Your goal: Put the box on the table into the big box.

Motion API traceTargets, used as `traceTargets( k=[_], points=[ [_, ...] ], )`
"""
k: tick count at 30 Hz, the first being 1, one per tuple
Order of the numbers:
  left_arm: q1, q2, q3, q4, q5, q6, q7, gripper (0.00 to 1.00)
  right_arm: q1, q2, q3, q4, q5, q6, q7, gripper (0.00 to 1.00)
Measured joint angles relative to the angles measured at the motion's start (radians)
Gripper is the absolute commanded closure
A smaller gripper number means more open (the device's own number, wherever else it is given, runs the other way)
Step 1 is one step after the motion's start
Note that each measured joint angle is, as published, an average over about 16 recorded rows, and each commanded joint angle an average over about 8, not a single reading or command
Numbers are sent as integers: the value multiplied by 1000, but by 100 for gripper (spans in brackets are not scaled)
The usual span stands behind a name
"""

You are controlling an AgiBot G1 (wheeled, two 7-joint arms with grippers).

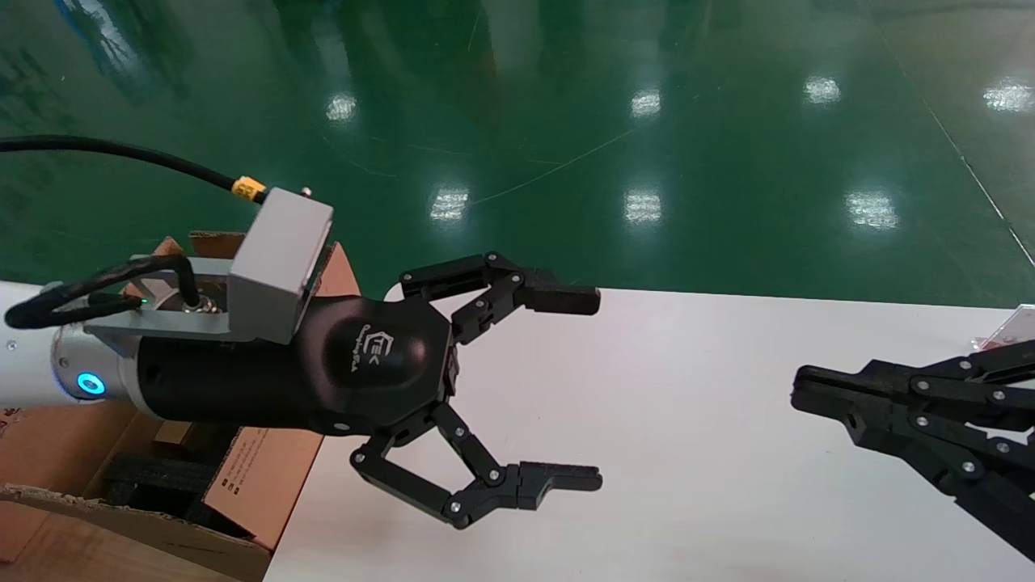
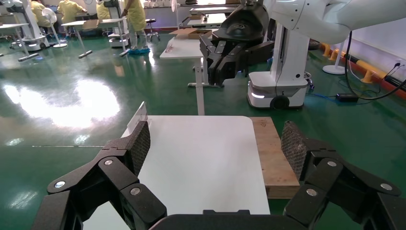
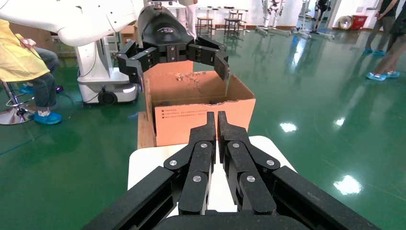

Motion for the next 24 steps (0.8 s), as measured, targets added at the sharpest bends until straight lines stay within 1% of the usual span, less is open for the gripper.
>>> traceTargets(
  k=[24],
  points=[
    [-11, 1, 3, 24, 12, -1, 5, 0, 0, 0, 0, 0, 0, 0, 0, 0]
  ],
)
